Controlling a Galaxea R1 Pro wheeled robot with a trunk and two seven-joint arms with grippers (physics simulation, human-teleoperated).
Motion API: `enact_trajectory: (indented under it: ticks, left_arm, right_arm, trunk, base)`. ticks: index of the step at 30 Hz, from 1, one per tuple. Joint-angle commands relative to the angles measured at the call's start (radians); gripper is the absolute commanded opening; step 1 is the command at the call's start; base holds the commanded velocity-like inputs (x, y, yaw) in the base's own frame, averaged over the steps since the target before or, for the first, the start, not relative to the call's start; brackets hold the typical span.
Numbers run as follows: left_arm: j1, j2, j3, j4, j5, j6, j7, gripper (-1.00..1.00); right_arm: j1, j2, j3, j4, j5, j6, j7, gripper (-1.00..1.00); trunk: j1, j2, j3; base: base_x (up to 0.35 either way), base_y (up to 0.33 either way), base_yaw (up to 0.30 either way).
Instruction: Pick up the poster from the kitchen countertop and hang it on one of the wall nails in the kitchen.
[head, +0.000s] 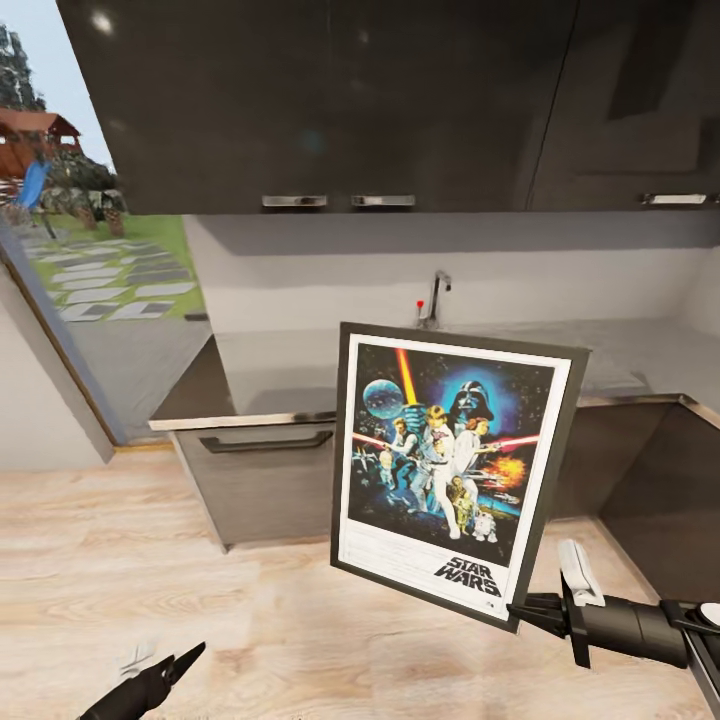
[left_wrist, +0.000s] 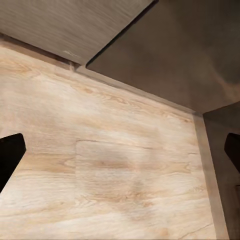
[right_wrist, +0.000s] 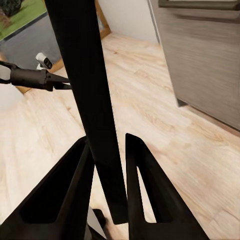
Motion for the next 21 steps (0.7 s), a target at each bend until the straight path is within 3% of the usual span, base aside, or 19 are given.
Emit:
enact_trajectory:
  ticks: [1,21]
  left_arm:
    - [-0.002,0.001,-0.008,0.001,0.006,-0.008,-0.001,1.0]
    - [-0.002,0.001,0.021,0.005,0.005,-0.006,0.0,1.0]
  right_arm:
    - [0.0,0.0,-0.001,-0.001,-0.002,0.013,0.005,-1.0]
    - [0.0,0.0,-0.001,-0.001,-0.002,0.01,0.005,-1.0]
  trunk:
    - [0.001,-0.002,-0.002]
    - [0.001,-0.002,-0.002]
  base:
    - [0.0,0.137,0.284]
    - [0.0,0.274,0.286]
